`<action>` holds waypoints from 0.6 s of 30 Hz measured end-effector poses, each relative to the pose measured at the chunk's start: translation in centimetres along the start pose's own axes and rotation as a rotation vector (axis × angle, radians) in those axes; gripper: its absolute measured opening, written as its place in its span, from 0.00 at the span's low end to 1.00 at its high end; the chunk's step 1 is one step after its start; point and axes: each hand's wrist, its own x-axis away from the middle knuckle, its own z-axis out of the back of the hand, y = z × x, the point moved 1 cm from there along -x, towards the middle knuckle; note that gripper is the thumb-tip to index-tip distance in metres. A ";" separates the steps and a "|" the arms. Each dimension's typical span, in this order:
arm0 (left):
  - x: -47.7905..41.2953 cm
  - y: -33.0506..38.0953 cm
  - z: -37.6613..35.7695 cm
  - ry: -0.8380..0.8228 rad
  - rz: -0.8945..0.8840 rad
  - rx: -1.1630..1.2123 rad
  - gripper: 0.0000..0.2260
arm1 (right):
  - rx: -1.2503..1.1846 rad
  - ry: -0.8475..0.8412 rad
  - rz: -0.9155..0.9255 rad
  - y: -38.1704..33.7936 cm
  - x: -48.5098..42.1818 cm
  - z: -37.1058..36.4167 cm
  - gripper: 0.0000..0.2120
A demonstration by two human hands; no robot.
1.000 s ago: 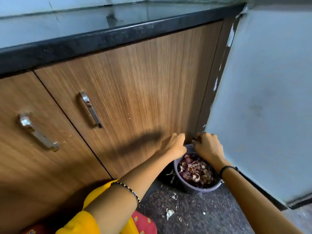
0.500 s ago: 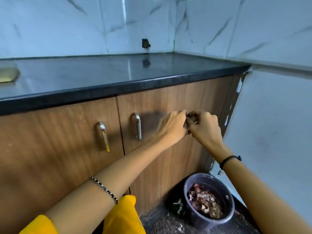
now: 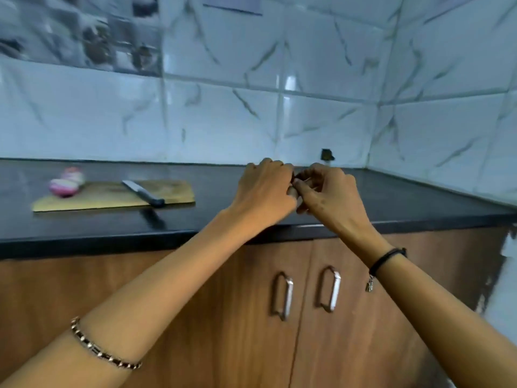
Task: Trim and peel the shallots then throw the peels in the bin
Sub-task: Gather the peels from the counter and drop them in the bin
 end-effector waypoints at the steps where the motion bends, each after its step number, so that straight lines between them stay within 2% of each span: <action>1: -0.1 -1.7 0.7 -0.010 0.030 -0.004 0.13 | -0.017 -0.031 0.010 -0.9 -0.8 -1.3 0.05; 7: 0.3 -13.1 2.8 -0.144 0.235 0.049 0.13 | -0.012 -0.252 0.131 -4.8 -6.5 -11.1 0.06; 11: -0.4 -20.1 3.8 -0.214 0.286 -0.034 0.12 | 0.039 -0.368 0.248 -6.6 -10.8 -17.8 0.07; 18: -1.5 -28.1 4.4 -0.310 0.396 -0.114 0.09 | -0.033 -0.577 0.258 -8.9 -15.9 -25.8 0.07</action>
